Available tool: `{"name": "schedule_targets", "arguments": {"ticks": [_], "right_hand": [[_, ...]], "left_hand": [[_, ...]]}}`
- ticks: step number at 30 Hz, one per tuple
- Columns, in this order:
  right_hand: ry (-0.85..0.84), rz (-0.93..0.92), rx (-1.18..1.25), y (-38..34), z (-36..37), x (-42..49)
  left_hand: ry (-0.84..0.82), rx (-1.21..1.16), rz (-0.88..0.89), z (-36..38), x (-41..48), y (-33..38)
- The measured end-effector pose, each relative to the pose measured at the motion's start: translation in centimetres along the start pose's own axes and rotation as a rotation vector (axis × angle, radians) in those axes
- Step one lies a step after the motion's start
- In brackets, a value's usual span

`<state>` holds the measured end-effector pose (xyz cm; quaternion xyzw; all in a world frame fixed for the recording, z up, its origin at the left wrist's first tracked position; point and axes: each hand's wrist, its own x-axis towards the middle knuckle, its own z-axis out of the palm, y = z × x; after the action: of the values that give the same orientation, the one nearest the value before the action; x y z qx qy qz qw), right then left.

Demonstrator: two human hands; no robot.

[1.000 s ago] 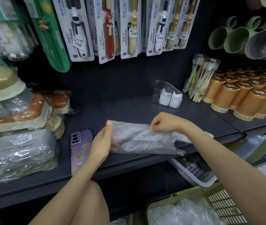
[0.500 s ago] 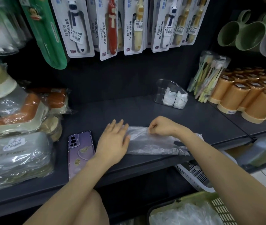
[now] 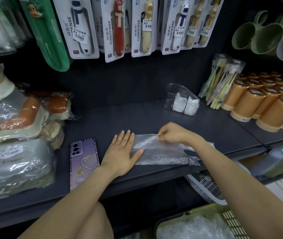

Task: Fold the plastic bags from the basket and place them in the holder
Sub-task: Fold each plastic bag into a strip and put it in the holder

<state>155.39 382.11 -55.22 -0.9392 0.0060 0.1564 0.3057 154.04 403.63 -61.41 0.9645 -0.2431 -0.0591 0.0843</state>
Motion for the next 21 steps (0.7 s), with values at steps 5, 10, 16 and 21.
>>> {"name": "schedule_targets", "arguments": {"ticks": [5,10,16,21], "right_hand": [[0.325,-0.085,-0.247,0.8,1.1,-1.0],[0.575,-0.311,-0.583,0.4,7.2,-2.5],[0.287,-0.047,-0.593,3.6,7.3,-4.4],[0.310,0.142,-0.542,10.5,3.1,-7.3]], "left_hand": [[0.000,0.021,0.003,0.4,0.2,-0.1],[0.005,0.033,0.006,0.4,0.2,-0.1],[-0.011,0.048,-0.007,0.3,0.2,-0.1],[-0.017,0.067,-0.005,0.3,0.1,-0.1]]}}
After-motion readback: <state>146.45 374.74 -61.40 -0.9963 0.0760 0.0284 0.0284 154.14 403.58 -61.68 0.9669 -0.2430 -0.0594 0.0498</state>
